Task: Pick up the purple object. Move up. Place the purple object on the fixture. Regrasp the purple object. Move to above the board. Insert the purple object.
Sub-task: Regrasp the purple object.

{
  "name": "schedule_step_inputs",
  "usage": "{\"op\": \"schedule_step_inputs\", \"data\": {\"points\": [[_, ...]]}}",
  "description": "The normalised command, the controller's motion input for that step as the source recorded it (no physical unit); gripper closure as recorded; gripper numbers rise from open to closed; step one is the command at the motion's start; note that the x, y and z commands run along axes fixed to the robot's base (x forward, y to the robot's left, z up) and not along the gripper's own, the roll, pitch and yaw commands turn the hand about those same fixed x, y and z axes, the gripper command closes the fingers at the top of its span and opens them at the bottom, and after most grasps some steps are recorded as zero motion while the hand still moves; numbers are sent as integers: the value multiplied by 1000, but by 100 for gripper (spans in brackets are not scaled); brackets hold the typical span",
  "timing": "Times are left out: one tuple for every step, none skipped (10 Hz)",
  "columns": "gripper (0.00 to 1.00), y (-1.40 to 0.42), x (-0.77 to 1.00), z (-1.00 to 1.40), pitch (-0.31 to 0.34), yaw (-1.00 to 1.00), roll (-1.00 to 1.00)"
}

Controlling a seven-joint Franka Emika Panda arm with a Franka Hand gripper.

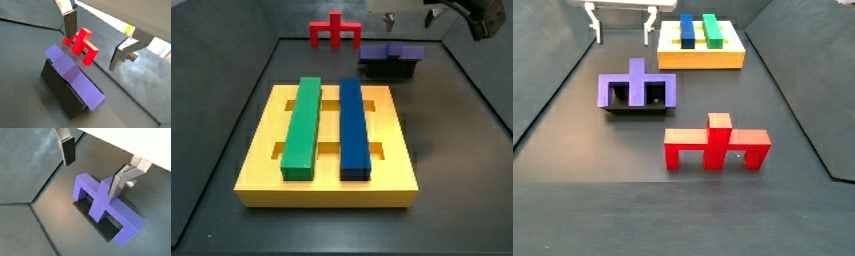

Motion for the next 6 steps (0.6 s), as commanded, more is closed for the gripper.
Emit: {"op": "schedule_step_inputs", "data": {"points": [[0, 0, 0, -29, 0, 0, 0], [0, 60, -49, -206, 0, -123, 0], [0, 80, -140, -351, 60, -163, 186], [0, 77, -77, -343, 214, -223, 271], [0, 97, -37, -306, 271, -254, 240], [0, 51, 0, -263, 194, -214, 129]]}}
